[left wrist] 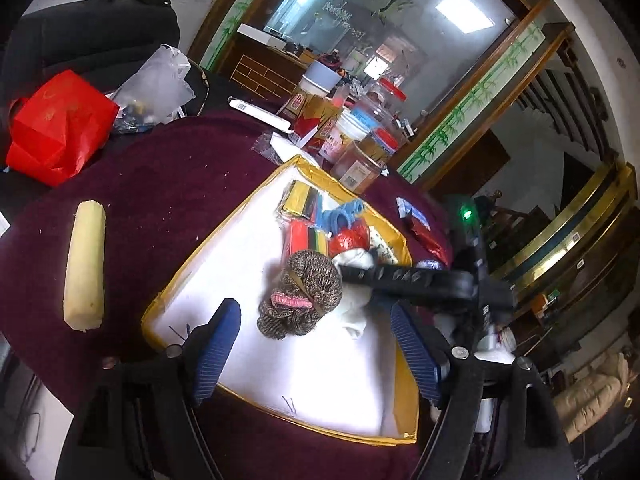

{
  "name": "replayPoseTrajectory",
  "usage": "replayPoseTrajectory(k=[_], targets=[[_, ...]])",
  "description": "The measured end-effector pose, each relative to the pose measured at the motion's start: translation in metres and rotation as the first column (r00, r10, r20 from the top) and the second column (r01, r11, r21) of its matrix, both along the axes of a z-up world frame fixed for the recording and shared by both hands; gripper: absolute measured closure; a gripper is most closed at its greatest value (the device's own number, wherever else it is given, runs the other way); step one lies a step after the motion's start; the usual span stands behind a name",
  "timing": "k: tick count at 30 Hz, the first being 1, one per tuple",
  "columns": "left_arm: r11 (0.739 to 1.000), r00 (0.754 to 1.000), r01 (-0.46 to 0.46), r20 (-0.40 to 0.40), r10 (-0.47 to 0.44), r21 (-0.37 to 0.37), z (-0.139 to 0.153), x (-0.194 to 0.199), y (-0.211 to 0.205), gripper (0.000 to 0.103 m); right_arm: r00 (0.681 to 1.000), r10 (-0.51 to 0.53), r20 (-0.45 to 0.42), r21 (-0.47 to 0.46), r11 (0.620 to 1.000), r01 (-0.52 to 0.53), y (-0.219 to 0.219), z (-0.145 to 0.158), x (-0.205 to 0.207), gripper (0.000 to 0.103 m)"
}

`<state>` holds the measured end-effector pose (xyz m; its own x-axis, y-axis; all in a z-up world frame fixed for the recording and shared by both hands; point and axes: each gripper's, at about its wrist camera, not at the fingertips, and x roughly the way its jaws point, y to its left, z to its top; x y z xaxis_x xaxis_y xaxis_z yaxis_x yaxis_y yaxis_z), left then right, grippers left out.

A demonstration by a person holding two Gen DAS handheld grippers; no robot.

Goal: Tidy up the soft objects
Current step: 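Release the hat and white sock in the tray and withdraw both tools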

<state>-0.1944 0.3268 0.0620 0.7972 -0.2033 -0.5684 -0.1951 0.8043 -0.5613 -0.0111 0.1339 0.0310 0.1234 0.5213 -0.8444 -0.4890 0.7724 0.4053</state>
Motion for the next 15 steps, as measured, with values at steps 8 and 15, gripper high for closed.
replayPoseTrajectory(k=[8,15], targets=[[0.996,1.000,0.015,-0.021,-0.013,0.088,-0.002,0.004,-0.022,0.022,0.969,-0.097,0.228,0.153,0.986,0.063,-0.081,0.065,-0.032,0.028],[0.955,0.995,0.093,-0.047,-0.083,0.280,0.014,0.026,-0.072,0.021,0.877,-0.283,0.388,0.111,0.959,0.260,-0.174,0.072,-0.028,0.027]])
